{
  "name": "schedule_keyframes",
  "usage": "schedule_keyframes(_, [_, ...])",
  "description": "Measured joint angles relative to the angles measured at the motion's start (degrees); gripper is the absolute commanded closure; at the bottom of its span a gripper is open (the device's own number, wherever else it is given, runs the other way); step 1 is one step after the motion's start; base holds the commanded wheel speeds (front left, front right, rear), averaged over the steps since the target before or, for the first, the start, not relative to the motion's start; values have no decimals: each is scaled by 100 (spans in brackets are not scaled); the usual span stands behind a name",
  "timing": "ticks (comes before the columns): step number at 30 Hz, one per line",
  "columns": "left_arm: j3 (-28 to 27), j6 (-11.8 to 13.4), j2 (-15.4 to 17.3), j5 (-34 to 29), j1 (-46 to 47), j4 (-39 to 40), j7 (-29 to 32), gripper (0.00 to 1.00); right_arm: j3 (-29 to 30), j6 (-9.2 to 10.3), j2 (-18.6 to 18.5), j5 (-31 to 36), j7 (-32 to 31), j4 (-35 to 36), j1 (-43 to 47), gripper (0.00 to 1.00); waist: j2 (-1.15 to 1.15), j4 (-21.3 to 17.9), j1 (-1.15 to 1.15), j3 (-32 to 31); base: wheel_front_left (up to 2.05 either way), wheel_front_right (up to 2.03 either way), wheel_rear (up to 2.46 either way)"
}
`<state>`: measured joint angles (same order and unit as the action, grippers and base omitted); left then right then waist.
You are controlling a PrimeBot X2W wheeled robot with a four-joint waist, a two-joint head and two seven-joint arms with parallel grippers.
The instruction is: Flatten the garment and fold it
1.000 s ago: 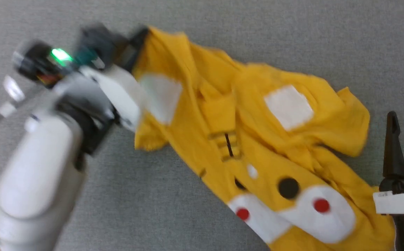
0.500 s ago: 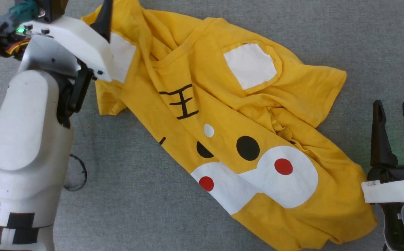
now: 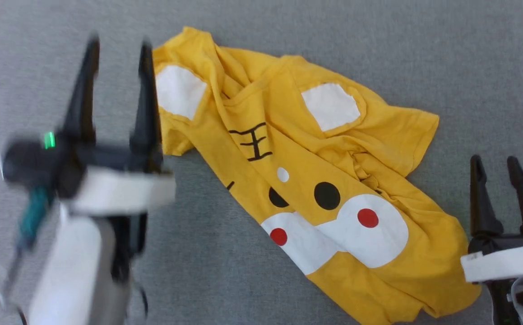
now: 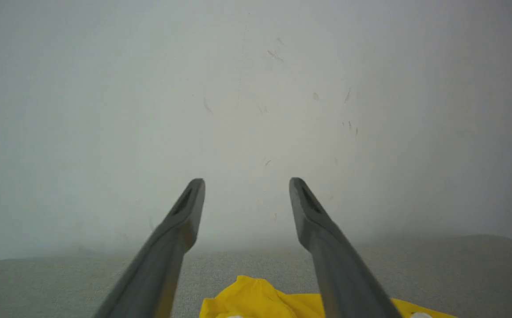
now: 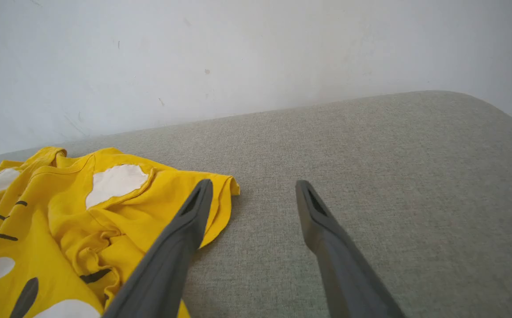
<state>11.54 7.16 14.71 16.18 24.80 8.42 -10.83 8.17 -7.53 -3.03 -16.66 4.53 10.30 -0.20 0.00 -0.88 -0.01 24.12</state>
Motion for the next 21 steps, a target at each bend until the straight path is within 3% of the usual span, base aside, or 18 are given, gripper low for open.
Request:
schedule_keyframes(2, [-3,254,-113,-70,-663,307,-174,0,-41,0,1,-9,-27,-9,88,0,0,51,0,-137,0,0,0])
schedule_keyframes(8, [160,655,-414,-347,-2050,733,-354,0,13,-1,3,-38,-249,-12,281,0,0,283,-1,-360,0,0,0])
schedule_keyframes(12, [194,654,-647,-307,-2239,730,-383,0,193,0,1,53,-787,21,163,0,0,470,0,-374,0,0,0])
schedule_keyframes(21, [290,372,-915,-412,-1933,628,-389,0,261,-1,-264,352,-2835,-130,-699,0,0,799,2,-150,0,0,0])
